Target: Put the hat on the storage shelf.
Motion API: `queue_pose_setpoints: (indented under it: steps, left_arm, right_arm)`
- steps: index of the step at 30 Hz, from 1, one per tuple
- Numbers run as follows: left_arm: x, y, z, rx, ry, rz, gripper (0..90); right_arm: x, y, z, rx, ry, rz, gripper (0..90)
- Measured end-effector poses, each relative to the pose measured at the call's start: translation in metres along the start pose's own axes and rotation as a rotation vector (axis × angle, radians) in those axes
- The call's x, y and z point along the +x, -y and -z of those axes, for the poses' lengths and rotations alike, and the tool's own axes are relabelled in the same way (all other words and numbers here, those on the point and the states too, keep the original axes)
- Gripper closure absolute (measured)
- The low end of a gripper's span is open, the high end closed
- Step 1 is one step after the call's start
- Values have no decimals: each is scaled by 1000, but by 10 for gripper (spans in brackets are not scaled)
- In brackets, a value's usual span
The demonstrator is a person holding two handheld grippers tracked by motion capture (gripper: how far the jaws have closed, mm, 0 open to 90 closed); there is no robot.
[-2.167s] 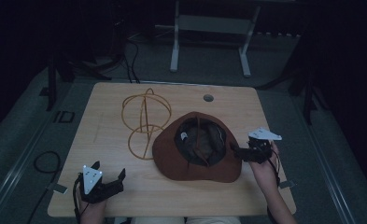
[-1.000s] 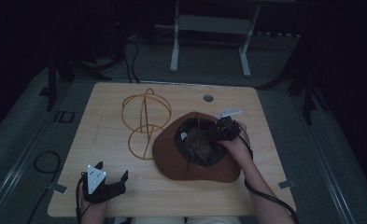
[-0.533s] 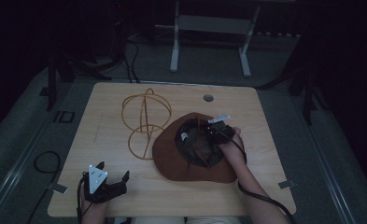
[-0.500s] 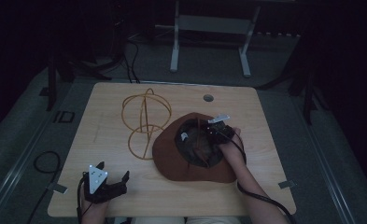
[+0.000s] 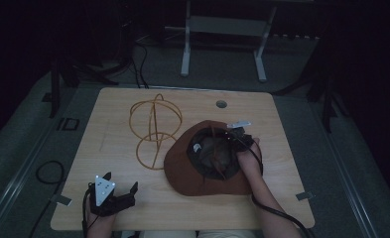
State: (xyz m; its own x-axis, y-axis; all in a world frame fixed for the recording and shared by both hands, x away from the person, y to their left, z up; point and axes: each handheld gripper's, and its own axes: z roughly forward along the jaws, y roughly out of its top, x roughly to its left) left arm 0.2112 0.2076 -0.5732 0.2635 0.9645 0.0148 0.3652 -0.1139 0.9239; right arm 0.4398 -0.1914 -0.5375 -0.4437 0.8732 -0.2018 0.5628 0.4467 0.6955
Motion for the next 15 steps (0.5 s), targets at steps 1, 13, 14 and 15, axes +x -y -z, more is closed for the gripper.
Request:
queue_pose_setpoints:
  steps: [1, 13, 14, 15]
  left_arm:
    - [0, 0, 0, -2, -8, -2, 55]
    - [-5, -11, 1, 9, 25, 24, 56]
    - [-7, -13, 1, 11, 32, 30, 56]
    - [-8, -16, 1, 14, 40, 38, 56]
  right_arm:
    - [-2, -1, 7, -26, 7, -22, 840]
    - [-19, -5, 45, -155, -20, -133, 842]
    - [-20, -6, 48, -166, -17, -135, 842]
    - [-22, -8, 54, -180, -17, -140, 841]
